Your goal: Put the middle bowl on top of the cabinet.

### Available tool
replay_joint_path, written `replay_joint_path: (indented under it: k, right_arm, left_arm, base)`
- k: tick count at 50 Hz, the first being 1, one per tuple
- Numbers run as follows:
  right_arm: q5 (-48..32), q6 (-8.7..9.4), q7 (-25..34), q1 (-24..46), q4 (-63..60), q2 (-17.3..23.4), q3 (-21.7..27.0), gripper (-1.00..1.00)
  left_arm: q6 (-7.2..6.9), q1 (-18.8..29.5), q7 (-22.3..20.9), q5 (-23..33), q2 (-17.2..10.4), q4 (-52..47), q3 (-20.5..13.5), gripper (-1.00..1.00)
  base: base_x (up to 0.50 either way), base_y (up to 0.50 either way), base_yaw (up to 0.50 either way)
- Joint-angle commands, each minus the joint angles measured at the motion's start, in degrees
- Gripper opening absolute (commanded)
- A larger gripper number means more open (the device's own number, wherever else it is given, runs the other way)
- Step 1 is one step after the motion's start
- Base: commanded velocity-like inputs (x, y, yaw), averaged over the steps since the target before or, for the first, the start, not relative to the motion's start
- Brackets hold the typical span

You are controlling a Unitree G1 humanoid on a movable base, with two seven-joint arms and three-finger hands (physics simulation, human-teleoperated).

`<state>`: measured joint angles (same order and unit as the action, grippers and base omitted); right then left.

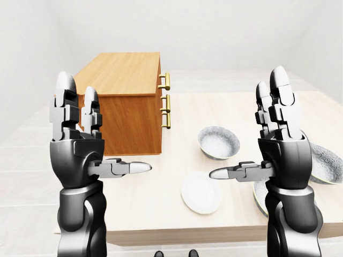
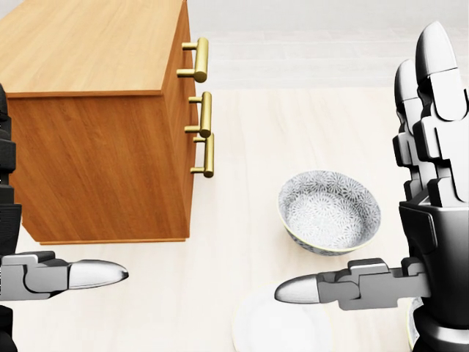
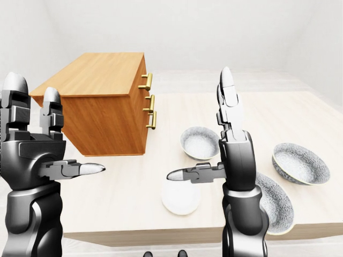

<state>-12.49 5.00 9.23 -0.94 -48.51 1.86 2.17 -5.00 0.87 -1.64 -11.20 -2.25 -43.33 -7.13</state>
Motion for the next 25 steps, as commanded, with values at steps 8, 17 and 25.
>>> replay_joint_path:
  k: [8, 17, 25]
  right_arm:
    - [0.3, 0.0, 0.1, -0.5, 0.1, -0.1, 0.2, 1.0]
    - [0.0, 0.0, 0.1, -0.9, 0.4, -0.2, -0.2, 1.0]
    - [0.3, 0.0, 0.4, -0.9, 0.2, -0.2, -0.1, 1.0]
  left_arm:
    - [0.0, -0.7, -0.4, 0.0, 0.3, 0.6, 0.2, 1.0]
    - [0.0, -0.7, -0.5, -0.4, 0.2, 0.6, 0.0, 1.0]
    - [0.0, -0.6, -0.5, -0.3, 0.1, 0.6, 0.0, 1.0]
  base:
    - [0.29, 0.0, 0.0]
    - [0.28, 0.0, 0.0]
    - [0.28, 0.0, 0.0]
